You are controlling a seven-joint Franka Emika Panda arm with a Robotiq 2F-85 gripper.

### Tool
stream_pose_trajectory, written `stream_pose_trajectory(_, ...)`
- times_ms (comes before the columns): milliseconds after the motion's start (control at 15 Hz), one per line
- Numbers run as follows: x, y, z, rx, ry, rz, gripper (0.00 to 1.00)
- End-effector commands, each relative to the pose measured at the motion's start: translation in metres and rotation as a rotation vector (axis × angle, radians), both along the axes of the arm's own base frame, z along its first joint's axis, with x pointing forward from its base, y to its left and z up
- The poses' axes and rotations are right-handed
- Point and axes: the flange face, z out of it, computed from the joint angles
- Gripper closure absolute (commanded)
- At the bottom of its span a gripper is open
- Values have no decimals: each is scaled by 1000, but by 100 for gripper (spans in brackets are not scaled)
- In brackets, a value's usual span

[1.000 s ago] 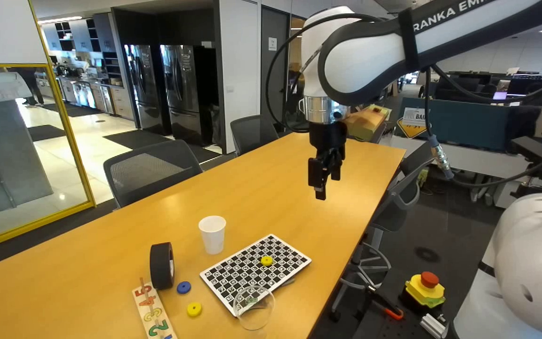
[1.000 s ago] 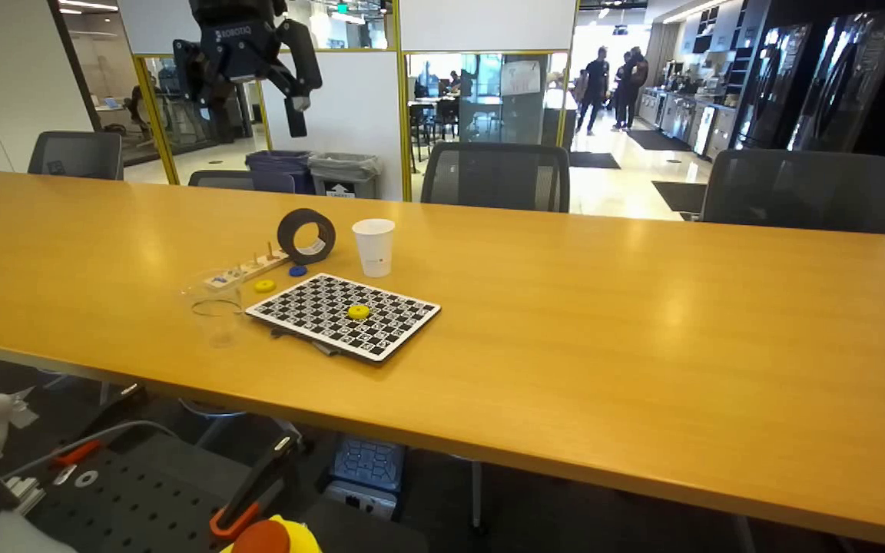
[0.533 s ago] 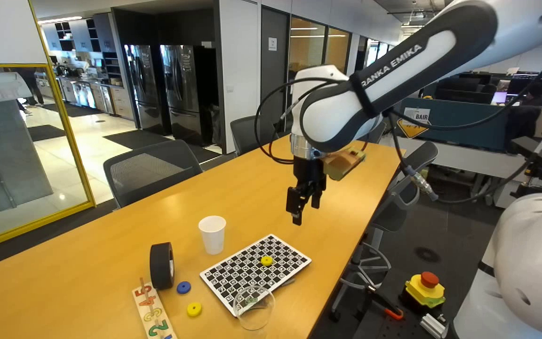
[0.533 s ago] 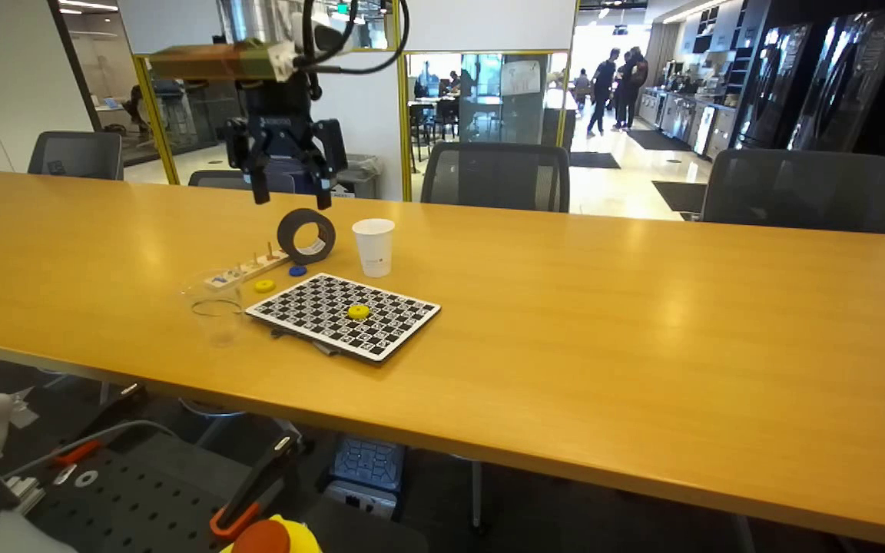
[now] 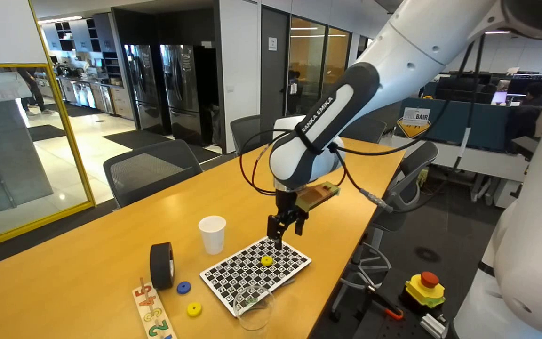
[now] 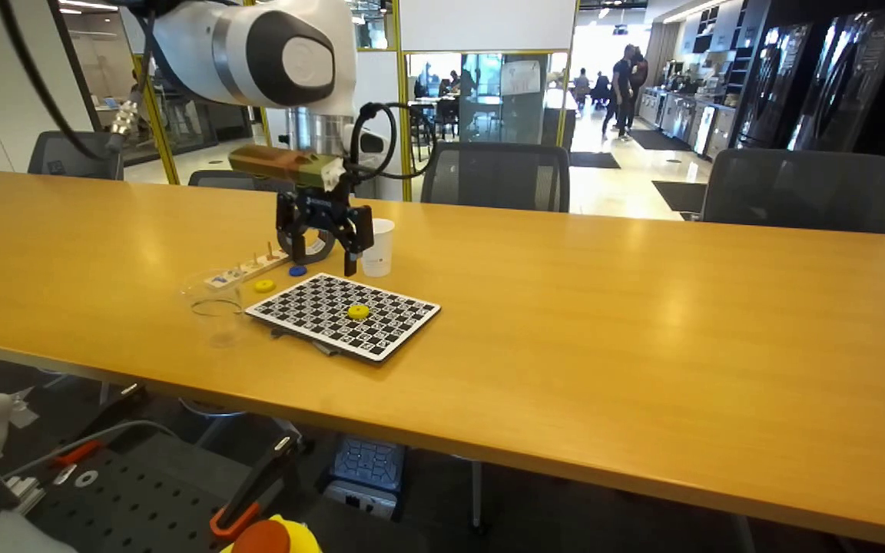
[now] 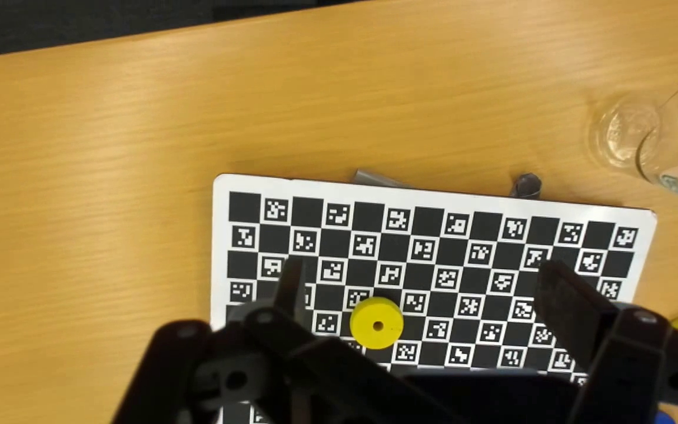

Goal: Put the round yellow block in the white cup then put the round blue block in the clear cup then put the last round yellow block in the white cup

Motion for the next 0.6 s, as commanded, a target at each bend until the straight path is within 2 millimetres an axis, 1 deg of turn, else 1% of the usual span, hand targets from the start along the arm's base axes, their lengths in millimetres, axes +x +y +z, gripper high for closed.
stream_pose_trajectory(0, 41, 0, -29, 15, 12, -13, 0)
stream_pose_trajectory(133, 55, 0, -46, 16, 25, -23, 0)
stream_pose_trajectory(533, 88, -4, -87, 17, 46, -49, 0)
